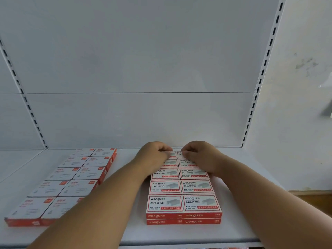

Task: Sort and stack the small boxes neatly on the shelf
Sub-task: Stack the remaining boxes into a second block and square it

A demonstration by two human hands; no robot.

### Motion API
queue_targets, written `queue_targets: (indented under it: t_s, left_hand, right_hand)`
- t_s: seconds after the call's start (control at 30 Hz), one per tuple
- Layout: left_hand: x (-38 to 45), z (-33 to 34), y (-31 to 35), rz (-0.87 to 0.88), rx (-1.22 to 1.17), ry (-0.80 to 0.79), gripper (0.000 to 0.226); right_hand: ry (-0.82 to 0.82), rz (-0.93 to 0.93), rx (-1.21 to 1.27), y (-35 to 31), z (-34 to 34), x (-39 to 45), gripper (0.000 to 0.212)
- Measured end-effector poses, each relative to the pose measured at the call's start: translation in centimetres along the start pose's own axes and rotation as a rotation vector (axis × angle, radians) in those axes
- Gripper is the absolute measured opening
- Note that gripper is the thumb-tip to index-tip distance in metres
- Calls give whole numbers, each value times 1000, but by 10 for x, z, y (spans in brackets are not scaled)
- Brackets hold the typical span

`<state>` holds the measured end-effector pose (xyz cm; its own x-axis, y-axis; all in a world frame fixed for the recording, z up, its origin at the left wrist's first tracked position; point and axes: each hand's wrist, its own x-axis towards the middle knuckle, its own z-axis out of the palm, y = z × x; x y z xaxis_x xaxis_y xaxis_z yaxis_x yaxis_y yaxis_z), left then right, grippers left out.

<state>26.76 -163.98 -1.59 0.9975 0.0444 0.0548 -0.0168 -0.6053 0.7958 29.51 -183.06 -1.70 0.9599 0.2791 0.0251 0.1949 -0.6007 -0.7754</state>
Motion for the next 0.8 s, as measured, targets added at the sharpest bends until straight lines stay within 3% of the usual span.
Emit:
queue_targets:
  t_s: [0.23,0.8]
  left_hand:
    - [0,0,3,-32,-58,-73,17]
    - [4,2,11,-46,57,-167,23]
  right_hand:
    - [-10,47,37,-4,2,0,14]
    - [-109,117,-3,-20,0,-2,17]
